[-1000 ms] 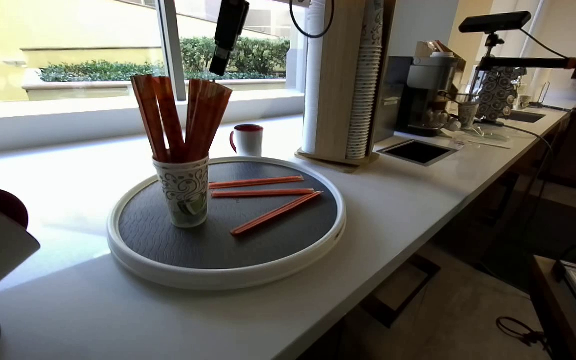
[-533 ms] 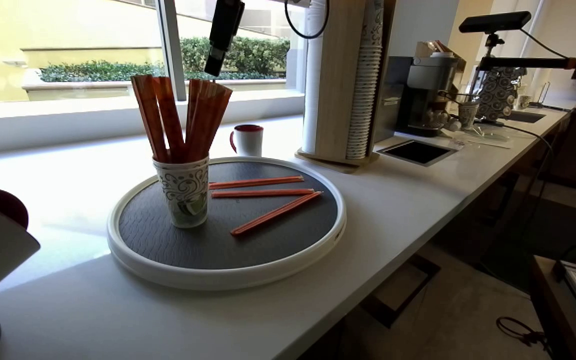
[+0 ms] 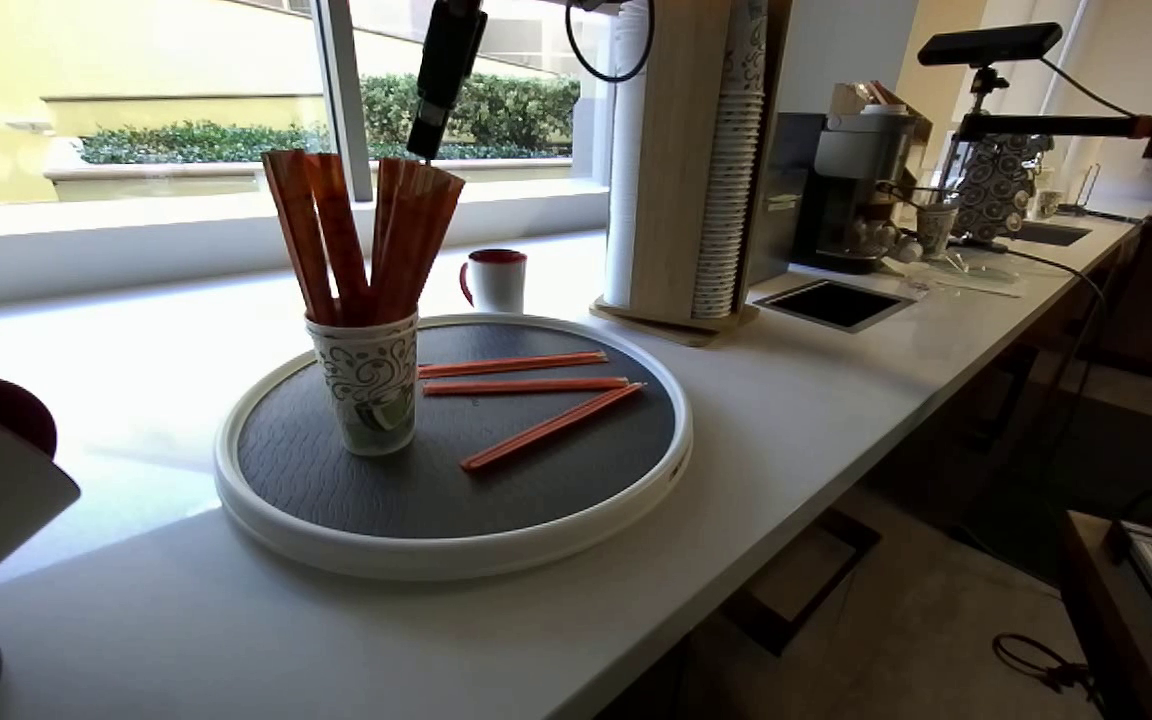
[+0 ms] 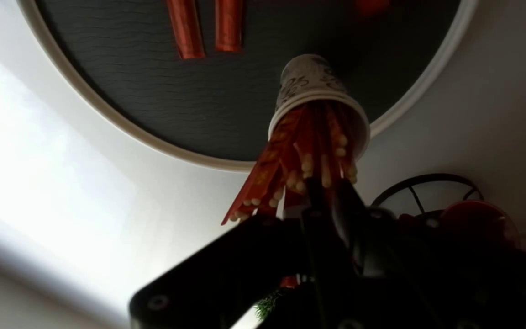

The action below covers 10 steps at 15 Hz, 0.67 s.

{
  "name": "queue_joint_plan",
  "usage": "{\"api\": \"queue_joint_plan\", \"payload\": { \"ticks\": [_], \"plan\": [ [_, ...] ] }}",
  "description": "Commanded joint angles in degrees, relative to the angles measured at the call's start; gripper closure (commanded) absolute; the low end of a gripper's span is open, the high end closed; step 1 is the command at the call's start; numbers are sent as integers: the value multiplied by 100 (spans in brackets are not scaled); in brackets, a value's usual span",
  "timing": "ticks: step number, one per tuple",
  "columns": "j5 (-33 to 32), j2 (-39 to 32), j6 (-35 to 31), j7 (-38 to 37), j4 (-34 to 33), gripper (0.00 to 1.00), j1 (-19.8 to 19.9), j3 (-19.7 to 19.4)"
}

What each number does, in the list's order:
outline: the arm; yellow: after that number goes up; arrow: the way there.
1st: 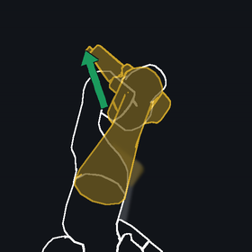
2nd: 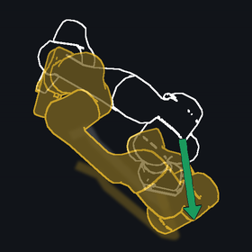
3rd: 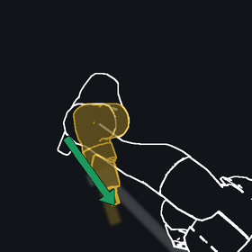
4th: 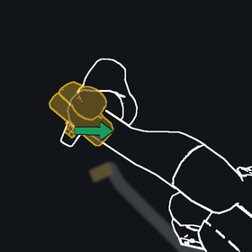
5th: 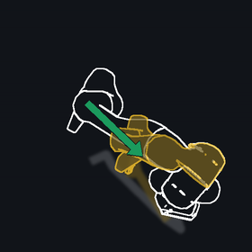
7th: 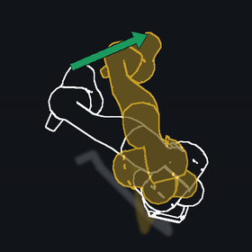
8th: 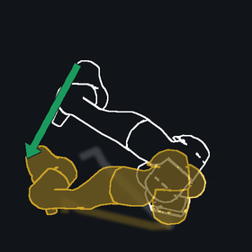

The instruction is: Put the open packet and wooden stirrer in the trash chute.

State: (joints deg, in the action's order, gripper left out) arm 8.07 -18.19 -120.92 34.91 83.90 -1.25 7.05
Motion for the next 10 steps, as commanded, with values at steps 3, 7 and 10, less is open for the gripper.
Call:
{"api": "queue_joint_plan", "payload": {
  "ticks": [3,7,10],
  "plan": [
    [109,-107,82,141,-135,86,67,89],
    [110,-107,74,159,-115,88,73,93],
    [114,-110,74,172,-108,89,82,100]
  ]
}}
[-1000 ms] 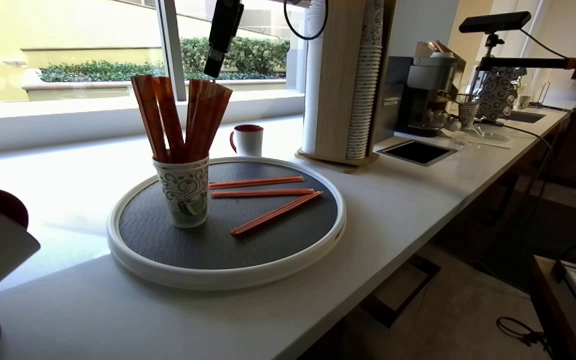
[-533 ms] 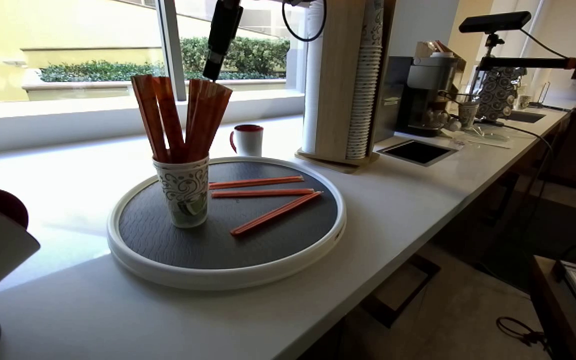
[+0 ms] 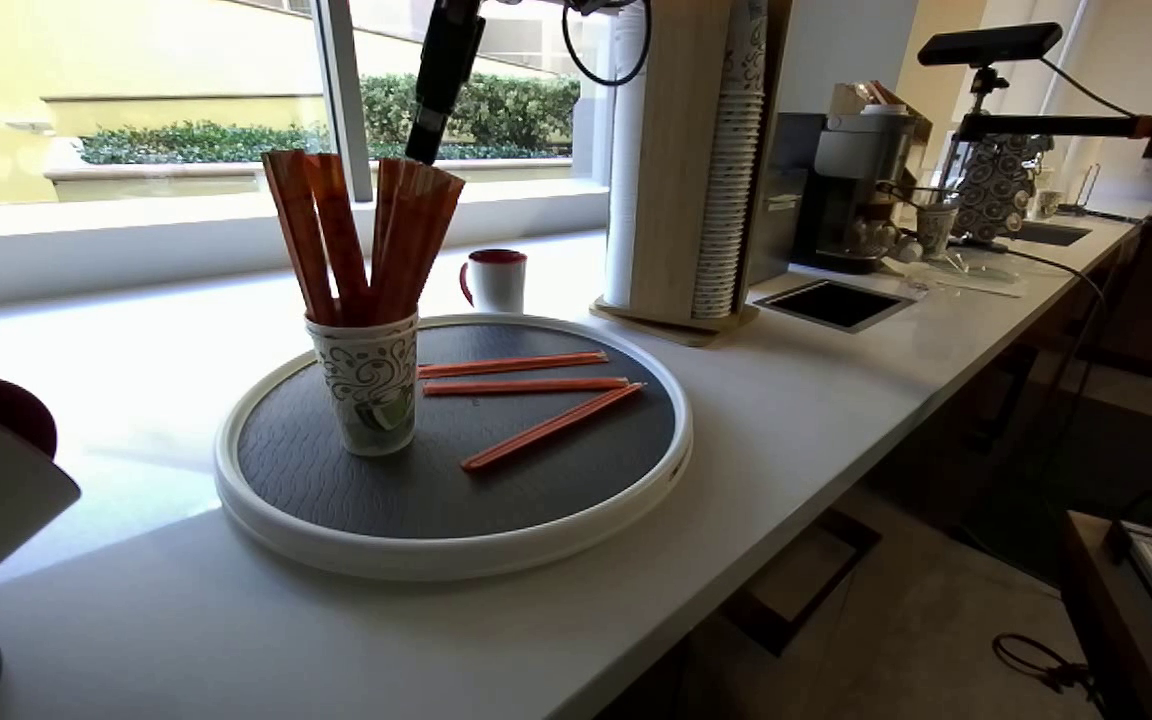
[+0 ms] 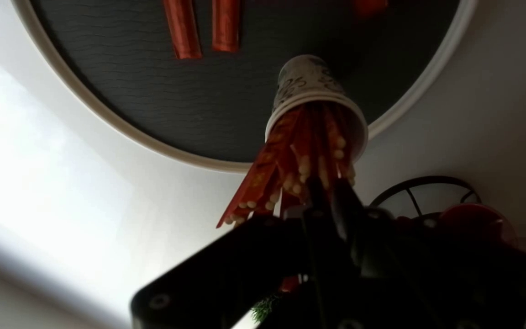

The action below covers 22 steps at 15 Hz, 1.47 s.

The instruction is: Put the open packet and wooden stirrer in the trash chute.

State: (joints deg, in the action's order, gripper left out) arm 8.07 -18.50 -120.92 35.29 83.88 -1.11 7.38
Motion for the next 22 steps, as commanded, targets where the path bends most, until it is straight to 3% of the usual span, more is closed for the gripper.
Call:
{"api": "queue_joint_plan", "payload": {
  "ticks": [1,3,6,22],
  "plan": [
    [120,-81,72,138,-103,88,73,70],
    [122,-85,74,147,-103,88,77,73],
    [130,-88,59,160,-97,100,80,76],
    [220,129,590,15,-617,99,61,102]
  ]
}}
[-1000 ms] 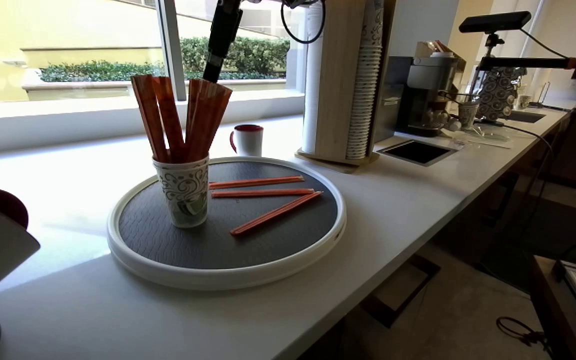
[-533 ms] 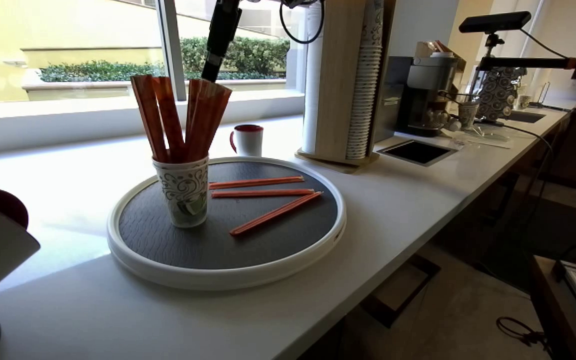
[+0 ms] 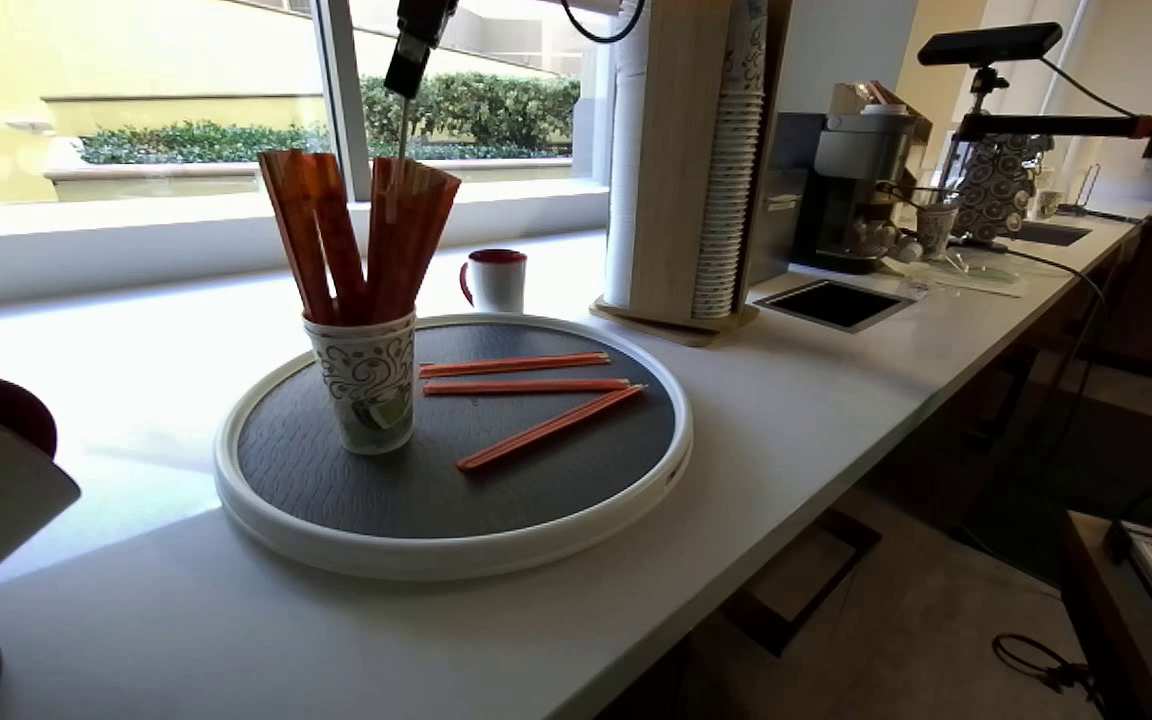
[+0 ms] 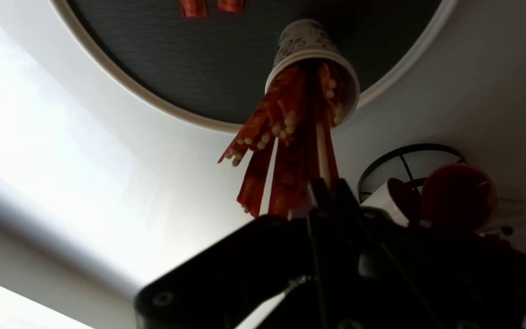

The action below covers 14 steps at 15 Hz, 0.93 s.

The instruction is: Put the open packet and wooden stirrer in the trash chute.

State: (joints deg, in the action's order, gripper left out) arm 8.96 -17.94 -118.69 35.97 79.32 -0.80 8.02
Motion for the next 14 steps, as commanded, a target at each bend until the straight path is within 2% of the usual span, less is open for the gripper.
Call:
{"api": "queue_joint_plan", "payload": {
  "ticks": [1,6,14],
  "plan": [
    [156,111,492,-79,-209,99,28,38],
    [69,372,893,-381,-357,99,9,-7],
    [120,793,833,-533,-329,99,76,-49]
  ]
}}
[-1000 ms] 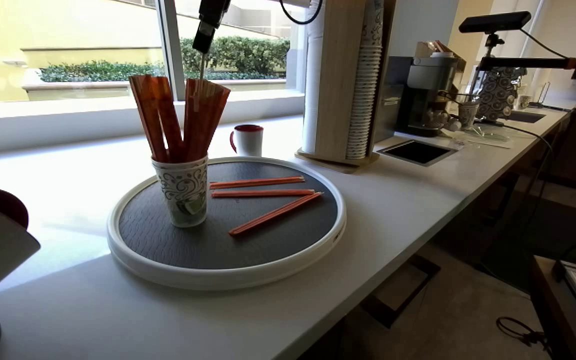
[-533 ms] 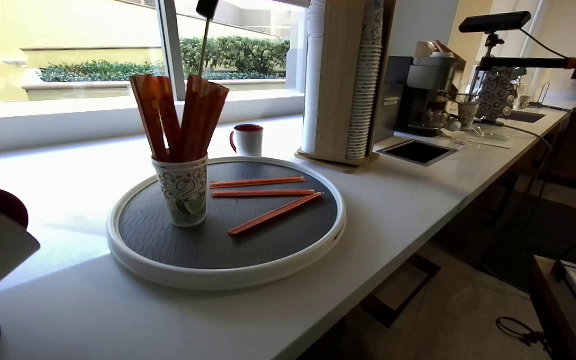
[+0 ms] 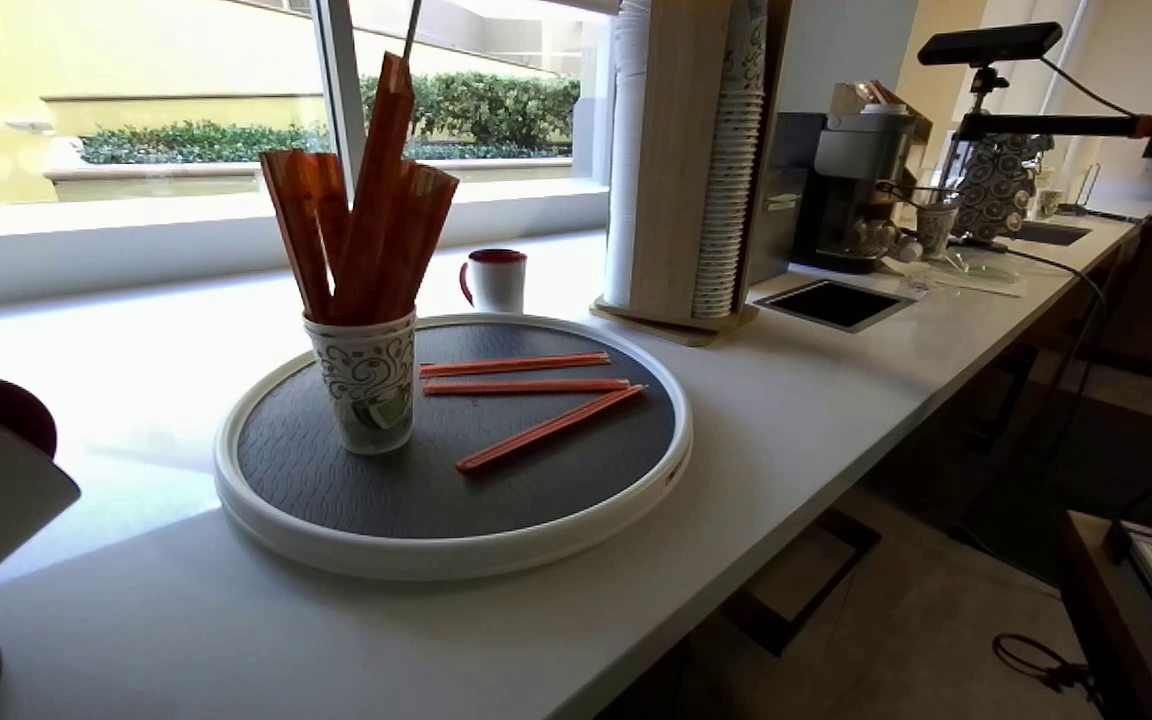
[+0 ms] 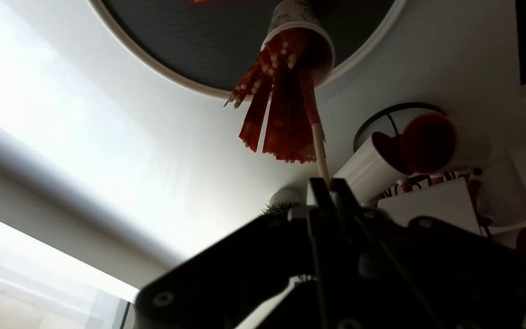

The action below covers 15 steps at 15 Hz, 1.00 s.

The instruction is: Put the open packet and wooden stirrer in the trash chute.

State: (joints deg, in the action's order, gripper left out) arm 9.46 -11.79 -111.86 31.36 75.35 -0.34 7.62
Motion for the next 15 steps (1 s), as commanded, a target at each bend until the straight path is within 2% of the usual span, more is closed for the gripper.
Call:
{"api": "queue_joint_plan", "payload": {
  "ticks": [1,5,8,11,15],
  "plan": [
    [90,220,152,-71,77,99,37,-5],
    [328,508,116,-148,213,99,86,-7],
    [825,985,-11,-226,547,99,202,-46],
    [1555,1698,-337,-326,1215,99,366,-177],
    [2708,2621,-1106,-224,2265,99,520,-470]
  ]
}}
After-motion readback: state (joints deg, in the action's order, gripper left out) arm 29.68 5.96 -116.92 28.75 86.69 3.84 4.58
